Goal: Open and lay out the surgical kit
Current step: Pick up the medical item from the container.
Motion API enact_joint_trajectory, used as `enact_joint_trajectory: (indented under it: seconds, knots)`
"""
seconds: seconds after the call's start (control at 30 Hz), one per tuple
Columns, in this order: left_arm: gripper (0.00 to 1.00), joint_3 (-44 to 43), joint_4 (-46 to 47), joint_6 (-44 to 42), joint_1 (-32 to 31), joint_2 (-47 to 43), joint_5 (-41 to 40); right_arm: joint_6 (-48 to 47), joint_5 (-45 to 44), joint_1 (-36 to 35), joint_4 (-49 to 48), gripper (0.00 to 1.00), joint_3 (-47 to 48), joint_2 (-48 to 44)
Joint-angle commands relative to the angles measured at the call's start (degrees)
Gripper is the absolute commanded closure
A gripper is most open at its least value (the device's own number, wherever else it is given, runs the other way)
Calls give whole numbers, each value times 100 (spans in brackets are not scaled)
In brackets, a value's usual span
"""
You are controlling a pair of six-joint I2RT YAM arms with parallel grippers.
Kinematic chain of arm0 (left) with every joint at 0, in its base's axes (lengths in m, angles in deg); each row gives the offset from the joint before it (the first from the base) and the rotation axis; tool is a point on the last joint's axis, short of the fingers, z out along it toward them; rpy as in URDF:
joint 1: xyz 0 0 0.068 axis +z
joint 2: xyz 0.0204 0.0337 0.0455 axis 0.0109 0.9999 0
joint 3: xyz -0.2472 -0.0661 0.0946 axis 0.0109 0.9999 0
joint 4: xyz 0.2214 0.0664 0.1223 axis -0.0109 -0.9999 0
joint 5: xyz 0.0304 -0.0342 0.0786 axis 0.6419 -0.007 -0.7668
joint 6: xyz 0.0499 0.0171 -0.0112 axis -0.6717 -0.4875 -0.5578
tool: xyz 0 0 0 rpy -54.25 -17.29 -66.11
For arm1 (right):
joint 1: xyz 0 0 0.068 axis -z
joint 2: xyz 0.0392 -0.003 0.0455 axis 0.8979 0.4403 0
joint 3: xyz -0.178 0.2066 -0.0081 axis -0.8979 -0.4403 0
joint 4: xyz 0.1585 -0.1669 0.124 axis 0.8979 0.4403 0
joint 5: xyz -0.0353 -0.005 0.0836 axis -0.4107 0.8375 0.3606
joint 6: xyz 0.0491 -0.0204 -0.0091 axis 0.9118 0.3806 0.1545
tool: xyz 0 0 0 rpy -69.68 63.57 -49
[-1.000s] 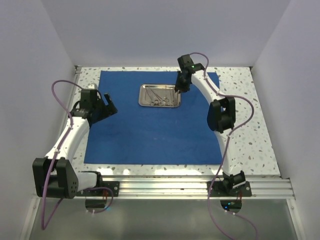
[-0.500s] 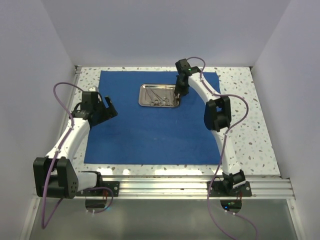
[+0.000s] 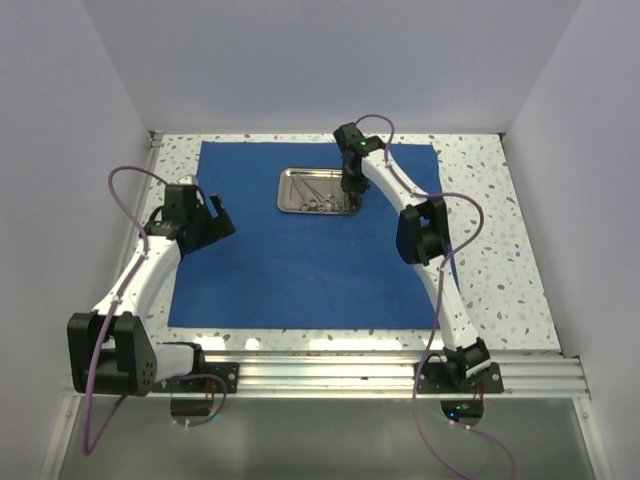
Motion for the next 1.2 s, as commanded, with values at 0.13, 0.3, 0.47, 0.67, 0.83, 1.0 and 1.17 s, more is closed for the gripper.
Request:
enact_joint_trajectory:
  seconds: [0.13, 0.3, 0.47, 0.67, 0.83, 1.0, 1.17]
  knots:
    - [12, 38, 32, -176, 11, 112, -21, -315, -542, -148, 724, 94, 76, 463]
    - [12, 12, 15, -211, 11, 156, 50, -385, -340, -140, 689, 100, 22, 385]
    - [12, -138, -73, -229, 11, 182, 59, -491, -181, -140, 189, 100, -83, -387]
    - [12, -498, -152, -308, 11, 296, 15, -614, -628, -78, -102, 100, -1037, -1829]
    - [11, -867, -223, -334, 11, 498, -20, -588, -805, 36, -488, 100, -2734, -3208]
    - [11, -964, -197, -264, 11, 621, -38, -343, -885, 45, -691, 100, -5024, -4814]
    - [11, -920, -126, -150, 11, 753, 32, 10, -709, 45, -1007, 100, -7057, -5688]
